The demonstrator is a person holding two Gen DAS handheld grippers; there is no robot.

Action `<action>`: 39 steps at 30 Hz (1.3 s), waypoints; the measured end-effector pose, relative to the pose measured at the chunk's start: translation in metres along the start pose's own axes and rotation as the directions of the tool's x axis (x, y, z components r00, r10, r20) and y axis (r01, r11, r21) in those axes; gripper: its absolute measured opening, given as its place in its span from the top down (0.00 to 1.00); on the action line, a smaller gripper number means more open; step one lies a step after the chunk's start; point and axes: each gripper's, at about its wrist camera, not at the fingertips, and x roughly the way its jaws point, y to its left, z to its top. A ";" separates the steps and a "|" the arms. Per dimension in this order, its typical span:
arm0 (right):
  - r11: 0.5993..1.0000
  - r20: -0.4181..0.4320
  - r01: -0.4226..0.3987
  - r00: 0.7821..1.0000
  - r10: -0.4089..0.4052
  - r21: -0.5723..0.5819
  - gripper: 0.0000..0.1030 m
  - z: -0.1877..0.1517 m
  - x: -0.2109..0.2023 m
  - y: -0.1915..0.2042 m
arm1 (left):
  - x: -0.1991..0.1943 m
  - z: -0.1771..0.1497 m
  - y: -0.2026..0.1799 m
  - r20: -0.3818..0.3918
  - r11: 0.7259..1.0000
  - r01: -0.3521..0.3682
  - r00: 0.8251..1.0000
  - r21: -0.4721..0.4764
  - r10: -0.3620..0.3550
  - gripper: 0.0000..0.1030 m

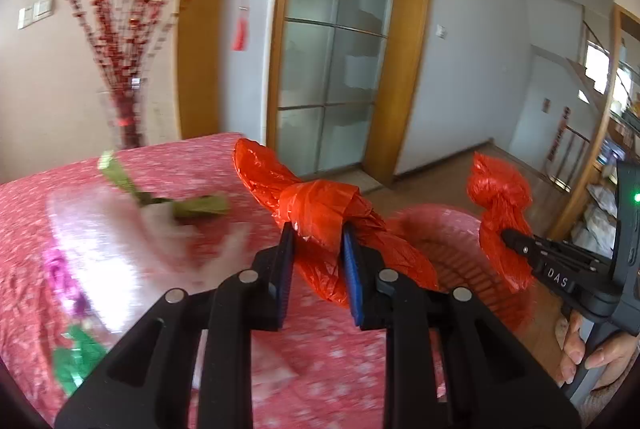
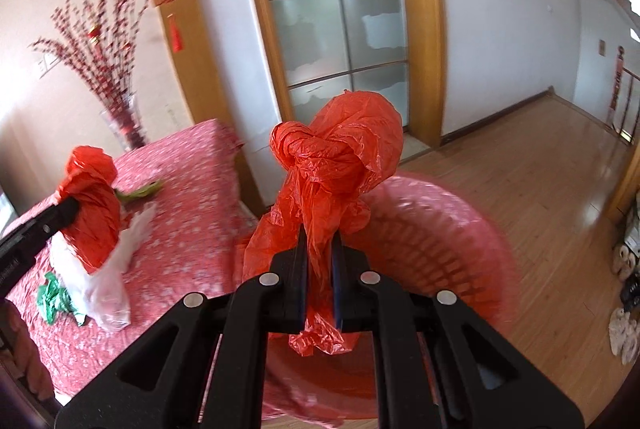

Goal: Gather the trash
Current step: 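Carry the red bag over the basket and open the right gripper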

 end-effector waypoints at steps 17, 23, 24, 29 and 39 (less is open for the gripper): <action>0.995 -0.011 0.046 0.999 -0.045 0.091 0.91 0.003 0.012 -0.045 | 0.059 -0.008 -0.084 -0.096 0.982 0.172 0.982 0.073 -0.165 0.76; 0.992 -0.017 0.056 0.998 -0.055 0.109 0.82 0.002 0.016 -0.055 | 0.072 -0.011 -0.094 -0.129 0.980 0.187 0.976 0.061 -0.178 0.70; 0.992 -0.020 0.057 0.998 -0.055 0.112 0.75 0.001 0.017 -0.056 | 0.075 -0.012 -0.093 -0.134 0.981 0.184 0.975 0.059 -0.175 0.66; 0.989 -0.025 0.079 0.997 -0.077 0.127 0.61 -0.005 0.017 -0.064 | 0.074 -0.015 -0.084 -0.141 0.988 0.146 0.980 0.047 -0.138 0.60; 0.998 0.004 0.058 0.998 -0.058 0.035 0.61 -0.006 0.006 -0.027 | 0.018 -0.019 -0.026 -0.039 0.999 -0.032 0.999 0.024 0.033 0.46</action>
